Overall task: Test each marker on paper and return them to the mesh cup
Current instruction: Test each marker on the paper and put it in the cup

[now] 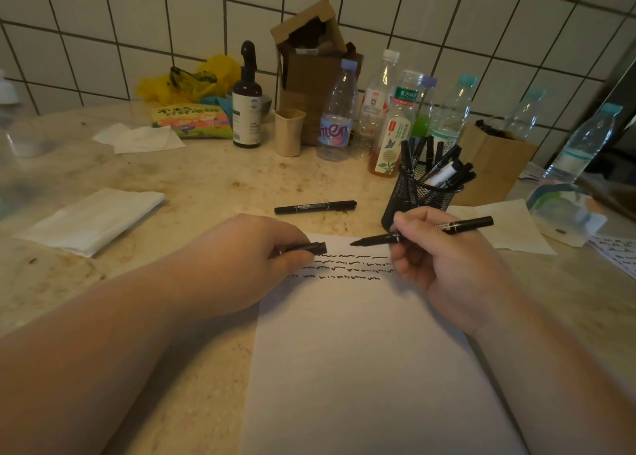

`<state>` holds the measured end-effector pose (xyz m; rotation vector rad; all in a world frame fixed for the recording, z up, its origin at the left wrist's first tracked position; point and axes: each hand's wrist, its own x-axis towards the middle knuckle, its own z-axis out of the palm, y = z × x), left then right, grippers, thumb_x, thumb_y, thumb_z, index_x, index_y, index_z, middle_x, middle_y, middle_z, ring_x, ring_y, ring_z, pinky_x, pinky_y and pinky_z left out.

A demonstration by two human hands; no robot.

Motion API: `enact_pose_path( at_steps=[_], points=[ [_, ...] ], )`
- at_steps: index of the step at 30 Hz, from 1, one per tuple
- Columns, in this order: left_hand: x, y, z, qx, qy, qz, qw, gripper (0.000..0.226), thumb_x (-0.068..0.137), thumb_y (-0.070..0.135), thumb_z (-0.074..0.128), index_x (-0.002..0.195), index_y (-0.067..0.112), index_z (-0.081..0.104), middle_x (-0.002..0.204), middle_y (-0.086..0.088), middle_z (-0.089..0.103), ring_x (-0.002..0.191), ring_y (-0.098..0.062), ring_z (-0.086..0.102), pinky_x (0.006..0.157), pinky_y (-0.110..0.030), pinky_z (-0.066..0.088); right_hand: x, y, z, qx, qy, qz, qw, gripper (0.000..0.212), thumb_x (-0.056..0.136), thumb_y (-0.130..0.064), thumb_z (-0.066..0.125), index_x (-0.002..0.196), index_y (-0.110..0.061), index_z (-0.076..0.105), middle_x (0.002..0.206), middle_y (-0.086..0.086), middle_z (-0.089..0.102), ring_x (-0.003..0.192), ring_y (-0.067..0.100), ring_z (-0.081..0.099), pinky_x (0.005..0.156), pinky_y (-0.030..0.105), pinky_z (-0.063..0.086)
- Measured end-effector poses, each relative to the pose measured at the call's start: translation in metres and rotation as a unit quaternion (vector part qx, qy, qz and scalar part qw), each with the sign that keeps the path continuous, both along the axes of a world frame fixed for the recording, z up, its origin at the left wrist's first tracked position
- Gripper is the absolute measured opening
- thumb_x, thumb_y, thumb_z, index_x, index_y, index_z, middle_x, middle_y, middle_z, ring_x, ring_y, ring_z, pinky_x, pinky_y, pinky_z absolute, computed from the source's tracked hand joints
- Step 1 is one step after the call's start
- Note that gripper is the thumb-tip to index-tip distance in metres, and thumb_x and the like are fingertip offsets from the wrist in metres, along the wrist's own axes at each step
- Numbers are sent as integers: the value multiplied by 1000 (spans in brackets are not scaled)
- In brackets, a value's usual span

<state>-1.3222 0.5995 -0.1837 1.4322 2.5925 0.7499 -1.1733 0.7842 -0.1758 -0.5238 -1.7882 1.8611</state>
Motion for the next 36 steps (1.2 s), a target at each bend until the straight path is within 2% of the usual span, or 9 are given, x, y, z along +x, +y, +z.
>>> enact_pose_path(
  at_steps=[5,10,14,19,23,27,30,33,36],
  points=[
    [1,0,2,21,-5,-14,1000,21,93,46,53,107,39,67,93,16,66,82,0,56,74,-18,46,2,-6,0,-43,39,67,996,27,79,-24,58,82,-1,73,68,19,65,63,27,60,59,34,50],
    [3,0,3,18,-6,-35,999,21,92,49,52,107,42,65,88,19,63,82,0,56,70,-19,46,4,-8,0,12,20,87,996,21,86,-14,60,98,1,66,77,21,71,66,26,66,61,32,57],
    [4,0,4,6,-2,-46,999,23,92,50,51,110,43,63,90,24,62,83,6,54,69,-12,41,4,-9,-1,49,-3,104,993,17,71,-18,74,86,-11,76,77,18,73,65,25,67,61,29,57],
    [7,1,8,25,-22,-28,999,17,93,47,52,104,44,64,81,19,62,74,2,54,59,-14,36,7,-7,2,-17,-9,133,991,23,79,-16,63,91,-6,80,86,27,75,64,26,70,60,29,57],
    [6,-1,7,18,-12,-38,999,16,93,45,52,99,37,66,78,22,60,81,11,52,58,-10,37,7,-8,-3,87,-81,142,983,16,90,-6,63,95,-9,78,85,22,75,52,17,57,50,28,48],
    [8,-1,8,-7,-41,-46,998,12,92,42,55,87,37,65,71,10,63,67,-4,57,56,-16,39,4,-10,-5,125,-88,152,976,18,93,-3,63,91,-13,77,78,17,75,43,11,42,44,22,35],
    [8,-2,10,-2,-89,-48,995,14,92,39,57,85,34,68,69,12,65,61,-10,57,56,-21,43,5,-12,-1,155,-74,150,974,18,92,-1,63,87,-12,76,74,14,75,40,9,42,42,18,35],
    [9,-3,13,12,-129,-52,990,16,93,35,58,84,30,71,63,14,64,68,-19,62,66,-33,49,7,-14,2,190,-72,147,968,16,92,-2,63,90,-12,75,72,11,75,41,10,43,42,18,36],
    [9,-3,14,26,-184,-50,981,20,93,32,59,81,27,74,60,11,64,61,-14,57,71,-38,52,9,-16,4,239,-77,134,959,16,92,-7,65,91,-19,76,74,7,76,45,12,46,45,23,38]
  ],
)
